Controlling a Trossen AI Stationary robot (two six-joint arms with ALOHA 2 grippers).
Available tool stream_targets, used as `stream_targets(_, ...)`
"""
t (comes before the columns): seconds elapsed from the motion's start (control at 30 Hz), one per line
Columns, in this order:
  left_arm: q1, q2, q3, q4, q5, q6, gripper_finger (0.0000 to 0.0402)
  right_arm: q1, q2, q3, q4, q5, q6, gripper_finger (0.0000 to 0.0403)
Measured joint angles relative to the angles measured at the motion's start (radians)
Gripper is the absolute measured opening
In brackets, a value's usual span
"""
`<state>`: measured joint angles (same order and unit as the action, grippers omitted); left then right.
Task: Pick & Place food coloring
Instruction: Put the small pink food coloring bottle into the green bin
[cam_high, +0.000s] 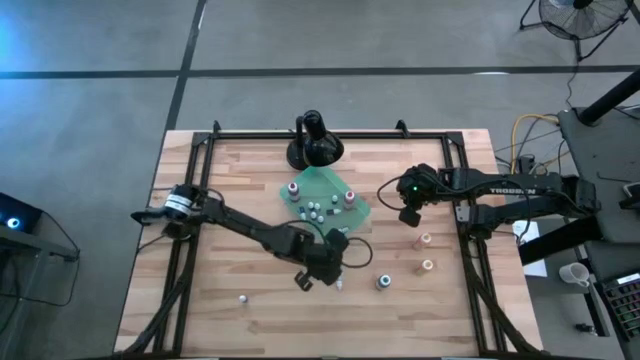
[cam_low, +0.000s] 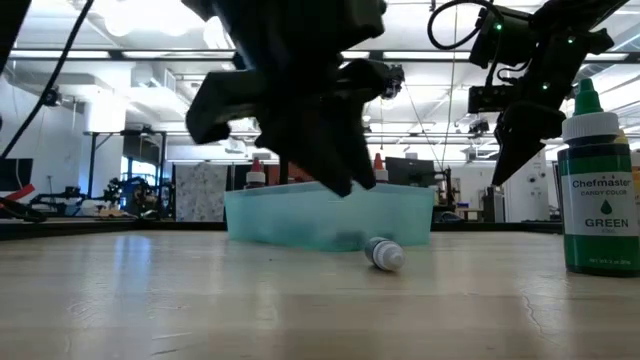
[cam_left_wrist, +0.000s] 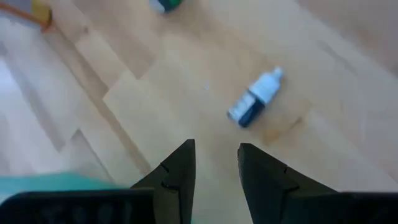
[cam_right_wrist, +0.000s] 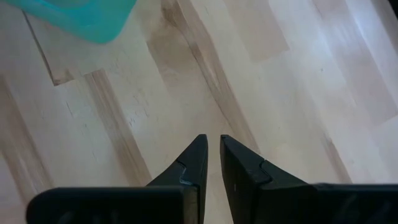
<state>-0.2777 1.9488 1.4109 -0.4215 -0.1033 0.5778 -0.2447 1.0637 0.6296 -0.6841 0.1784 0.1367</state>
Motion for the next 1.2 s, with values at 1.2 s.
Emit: stream_targets(1.2,0.003,0.187,0.126,-0.018,0.19,-0.052,0.0094,0.0,0.0,0.0,-0.015,-0.003,0.021,0.0038)
